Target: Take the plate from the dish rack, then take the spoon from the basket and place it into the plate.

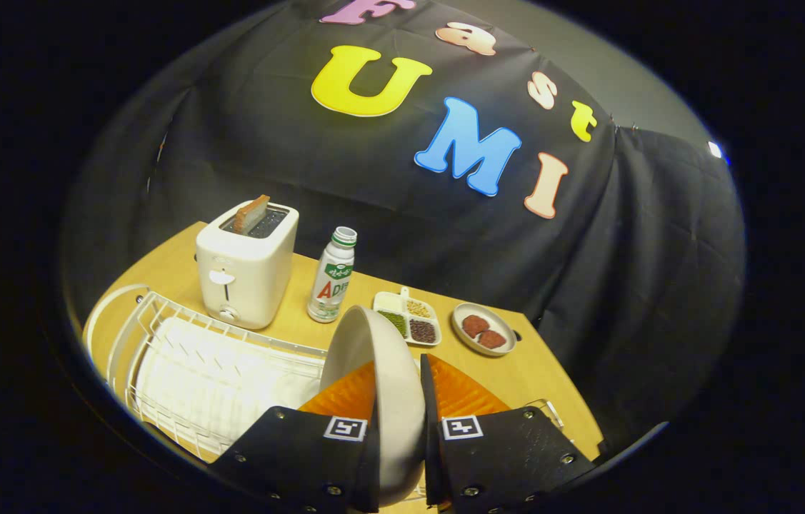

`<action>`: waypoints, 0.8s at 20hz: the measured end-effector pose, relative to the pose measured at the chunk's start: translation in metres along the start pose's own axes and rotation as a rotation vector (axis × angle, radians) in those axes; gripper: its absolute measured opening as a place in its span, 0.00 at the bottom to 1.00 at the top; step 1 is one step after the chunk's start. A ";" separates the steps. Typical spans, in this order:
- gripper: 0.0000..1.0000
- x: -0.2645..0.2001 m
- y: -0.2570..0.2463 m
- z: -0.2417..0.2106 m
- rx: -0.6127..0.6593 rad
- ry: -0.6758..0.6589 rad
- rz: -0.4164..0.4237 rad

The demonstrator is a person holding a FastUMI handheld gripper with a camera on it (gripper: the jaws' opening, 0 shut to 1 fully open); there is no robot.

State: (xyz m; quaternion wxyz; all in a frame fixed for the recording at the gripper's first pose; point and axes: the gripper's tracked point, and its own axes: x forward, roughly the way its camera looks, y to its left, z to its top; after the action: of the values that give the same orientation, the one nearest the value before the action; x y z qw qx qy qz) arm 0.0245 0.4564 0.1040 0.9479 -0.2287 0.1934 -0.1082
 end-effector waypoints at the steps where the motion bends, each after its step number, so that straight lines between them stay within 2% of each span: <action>1: 0.24 -0.003 -0.005 0.007 -0.011 -0.014 -0.016; 8: 0.24 -0.039 -0.042 0.016 0.024 -0.048 -0.095; 12: 0.24 -0.076 -0.064 0.002 0.049 -0.051 -0.143; 16: 0.24 -0.111 -0.067 -0.022 0.081 -0.038 -0.134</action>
State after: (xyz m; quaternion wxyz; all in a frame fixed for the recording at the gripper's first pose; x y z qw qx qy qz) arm -0.0925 0.4213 0.1528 0.9506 -0.2045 0.1550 -0.1748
